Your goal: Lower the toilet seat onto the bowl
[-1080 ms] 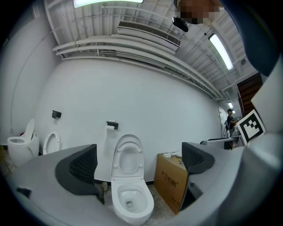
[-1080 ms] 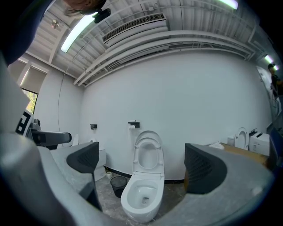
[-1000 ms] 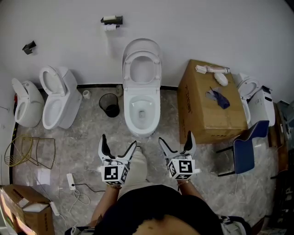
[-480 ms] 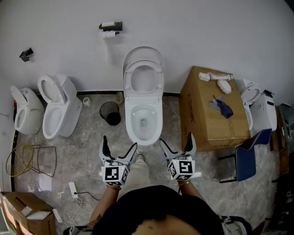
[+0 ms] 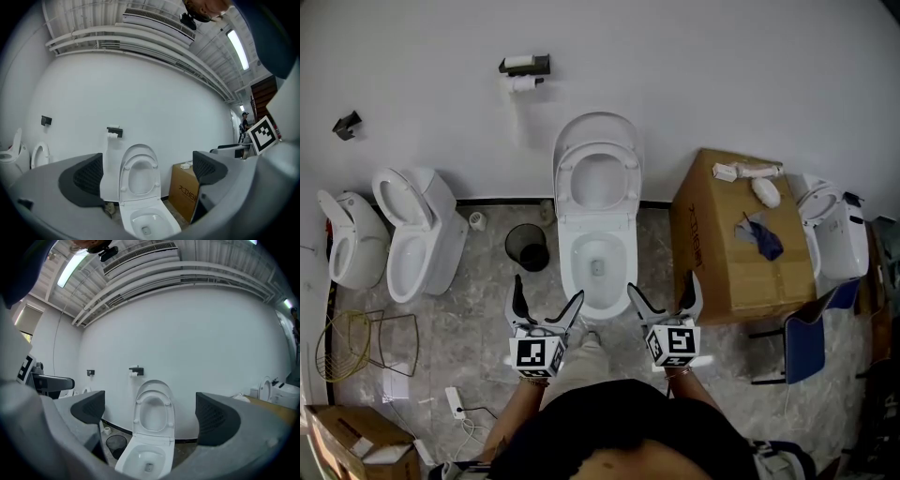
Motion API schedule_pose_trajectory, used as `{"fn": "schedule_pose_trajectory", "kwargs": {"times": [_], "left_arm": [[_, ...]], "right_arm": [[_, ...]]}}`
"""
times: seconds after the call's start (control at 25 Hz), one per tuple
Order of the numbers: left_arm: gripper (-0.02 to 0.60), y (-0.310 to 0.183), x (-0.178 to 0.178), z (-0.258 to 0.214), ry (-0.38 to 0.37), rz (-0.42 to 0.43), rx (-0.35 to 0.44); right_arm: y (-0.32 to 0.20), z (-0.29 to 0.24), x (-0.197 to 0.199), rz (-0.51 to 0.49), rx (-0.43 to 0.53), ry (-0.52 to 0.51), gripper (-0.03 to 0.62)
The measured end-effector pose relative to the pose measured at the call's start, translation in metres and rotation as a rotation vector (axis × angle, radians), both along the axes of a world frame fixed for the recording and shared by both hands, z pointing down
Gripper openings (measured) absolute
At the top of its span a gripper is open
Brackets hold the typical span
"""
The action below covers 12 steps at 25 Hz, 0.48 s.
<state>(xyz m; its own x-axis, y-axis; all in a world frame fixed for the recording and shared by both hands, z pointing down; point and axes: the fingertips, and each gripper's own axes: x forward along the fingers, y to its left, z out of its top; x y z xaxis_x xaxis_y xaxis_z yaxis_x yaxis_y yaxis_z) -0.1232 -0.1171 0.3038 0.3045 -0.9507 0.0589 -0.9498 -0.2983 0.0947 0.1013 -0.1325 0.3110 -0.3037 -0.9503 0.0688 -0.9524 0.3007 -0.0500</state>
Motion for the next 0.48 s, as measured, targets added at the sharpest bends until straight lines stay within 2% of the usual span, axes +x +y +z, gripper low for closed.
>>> {"fn": "schedule_pose_trajectory", "kwargs": {"times": [0.48], "left_arm": [[0.566, -0.085, -0.024, -0.001, -0.010, 0.008, 0.044]], "right_arm": [[-0.083, 0.005, -0.006, 0.048, 0.013, 0.007, 0.583]]}}
